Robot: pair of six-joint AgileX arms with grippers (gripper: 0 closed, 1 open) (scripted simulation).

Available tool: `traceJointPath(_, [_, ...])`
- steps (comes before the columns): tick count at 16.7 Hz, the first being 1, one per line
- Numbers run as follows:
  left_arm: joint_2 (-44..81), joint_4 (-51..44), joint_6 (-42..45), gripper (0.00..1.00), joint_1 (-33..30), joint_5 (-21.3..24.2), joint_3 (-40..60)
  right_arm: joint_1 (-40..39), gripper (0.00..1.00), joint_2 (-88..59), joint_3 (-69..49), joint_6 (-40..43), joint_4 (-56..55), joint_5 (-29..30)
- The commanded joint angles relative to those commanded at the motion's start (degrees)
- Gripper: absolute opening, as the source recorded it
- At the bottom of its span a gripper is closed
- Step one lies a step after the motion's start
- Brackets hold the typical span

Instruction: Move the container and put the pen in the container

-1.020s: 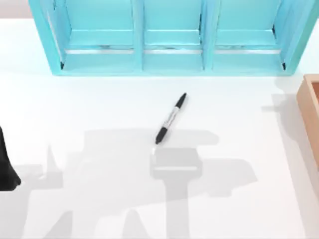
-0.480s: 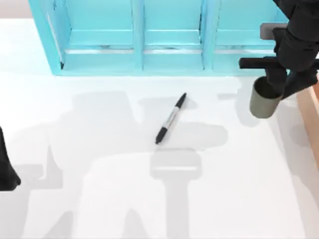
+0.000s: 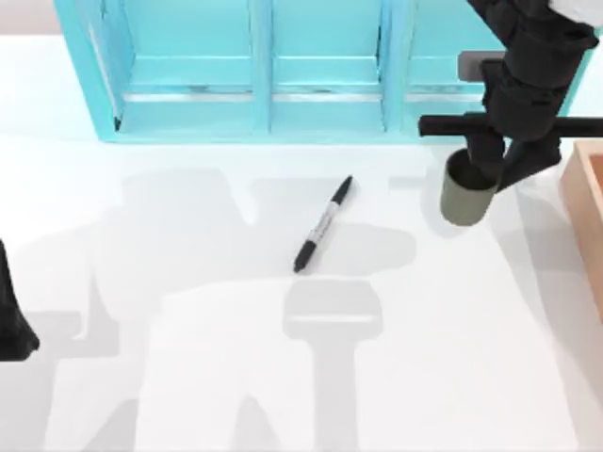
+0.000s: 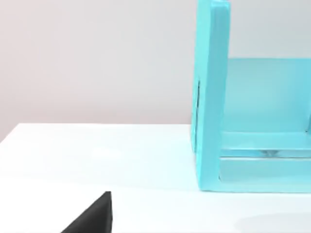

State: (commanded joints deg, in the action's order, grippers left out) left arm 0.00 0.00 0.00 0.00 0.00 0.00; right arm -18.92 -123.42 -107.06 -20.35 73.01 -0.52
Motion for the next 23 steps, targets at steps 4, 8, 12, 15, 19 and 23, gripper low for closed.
traceJointPath(4, [0.00, 0.00, 0.00, 1.00, 0.00, 0.00, 0.00, -0.15, 0.00, -0.90, 3.20, -0.72, -4.01, 0.03])
traceJointPath(8, [0.00, 0.00, 0.00, 1.00, 0.00, 0.00, 0.00, -1.06, 0.00, -1.79, 6.58, -0.79, -8.67, 0.14])
traceJointPath(12, [0.00, 0.00, 0.00, 1.00, 0.00, 0.00, 0.00, -1.12, 0.00, -1.83, 6.80, -0.81, -8.98, 0.18])
traceJointPath(15, [0.00, 0.00, 0.00, 1.00, 0.00, 0.00, 0.00, -1.12, 0.23, -1.83, 6.80, -0.81, -8.98, 0.18])
traceJointPath(19, [0.00, 0.00, 0.00, 1.00, 0.00, 0.00, 0.00, -1.12, 0.53, -1.83, 6.80, -0.81, -8.98, 0.18])
traceJointPath(23, [0.00, 0.00, 0.00, 1.00, 0.00, 0.00, 0.00, -1.12, 0.83, -1.83, 6.80, -0.81, -8.98, 0.18])
